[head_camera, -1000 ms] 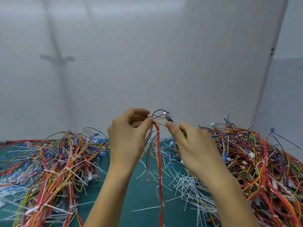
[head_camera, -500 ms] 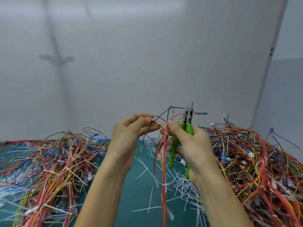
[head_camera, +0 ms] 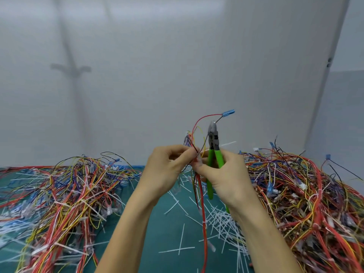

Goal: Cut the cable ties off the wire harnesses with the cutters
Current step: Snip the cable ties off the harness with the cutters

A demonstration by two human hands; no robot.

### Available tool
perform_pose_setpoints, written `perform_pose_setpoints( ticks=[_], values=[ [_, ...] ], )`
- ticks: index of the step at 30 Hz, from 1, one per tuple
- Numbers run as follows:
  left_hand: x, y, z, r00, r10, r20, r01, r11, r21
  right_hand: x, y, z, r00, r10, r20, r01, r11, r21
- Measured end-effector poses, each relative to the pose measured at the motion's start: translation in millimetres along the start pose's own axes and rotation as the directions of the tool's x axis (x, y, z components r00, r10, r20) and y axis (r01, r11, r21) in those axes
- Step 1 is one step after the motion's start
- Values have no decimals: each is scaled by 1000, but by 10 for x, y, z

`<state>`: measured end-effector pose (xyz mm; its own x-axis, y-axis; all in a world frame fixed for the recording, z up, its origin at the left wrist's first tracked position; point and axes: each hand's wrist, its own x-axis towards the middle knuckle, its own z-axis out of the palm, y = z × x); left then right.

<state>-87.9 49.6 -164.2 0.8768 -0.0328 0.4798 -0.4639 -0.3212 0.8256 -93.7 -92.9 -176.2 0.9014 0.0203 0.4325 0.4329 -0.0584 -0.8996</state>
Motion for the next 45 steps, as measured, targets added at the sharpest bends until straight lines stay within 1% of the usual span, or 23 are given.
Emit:
perform_pose_setpoints(
  ticks=[1,3,6,8,11,13,18,20,22,24,26,28,30,32,33,38,45],
  values=[
    [-7,-16,-1,999,-25,48,30,993,-114,0,5,11,1000,-21,17,21,999,-47],
    [-3,-62,-14,996,-52,66,67,962,-266,0,6,34,998,-46,42,51,993,-103],
    [11,-91,-50,994,-58,90,89,919,-385,0,1,58,998,-63,25,64,997,-41],
    [17,-101,-62,994,-45,97,81,910,-407,-3,0,78,998,-49,-29,48,999,-17],
    [20,-118,-22,997,-33,64,56,909,-412,13,32,97,990,9,-141,-21,996,-84],
    [26,-127,4,998,-26,53,45,911,-410,35,46,93,977,35,-208,-56,994,-92],
    [20,-137,14,989,-7,150,82,860,-503,66,75,44,959,59,-279,-89,991,-95],
    [10,-132,25,983,11,181,92,829,-552,73,111,8,956,75,-284,-113,986,-121],
    [10,-129,31,985,15,172,91,798,-596,79,133,-18,961,103,-256,-143,979,-145],
    [16,-129,28,989,13,144,78,795,-602,73,131,-37,970,110,-218,-147,976,-159],
    [24,-128,21,995,0,99,58,809,-585,61,97,-59,980,69,-188,-107,974,-201],
    [34,-134,13,999,-21,37,39,813,-581,42,26,-87,989,-6,-150,-36,961,-275],
    [40,-134,4,999,-39,-21,19,807,-590,15,-67,-124,993,-65,-102,17,909,-416],
    [48,-127,-4,996,-60,-59,13,797,-604,-24,-159,-154,997,-72,-15,50,816,-576],
    [52,-122,-11,995,-68,-71,12,798,-602,-45,-195,-165,998,-62,28,66,782,-620],
    [53,-110,-31,993,-71,-97,7,842,-539,-113,-275,-185,991,-19,132,105,721,-685],
    [43,-97,-27,996,-42,-82,-7,852,-524,-133,-300,-169,989,-30,143,128,649,-750]
  ],
)
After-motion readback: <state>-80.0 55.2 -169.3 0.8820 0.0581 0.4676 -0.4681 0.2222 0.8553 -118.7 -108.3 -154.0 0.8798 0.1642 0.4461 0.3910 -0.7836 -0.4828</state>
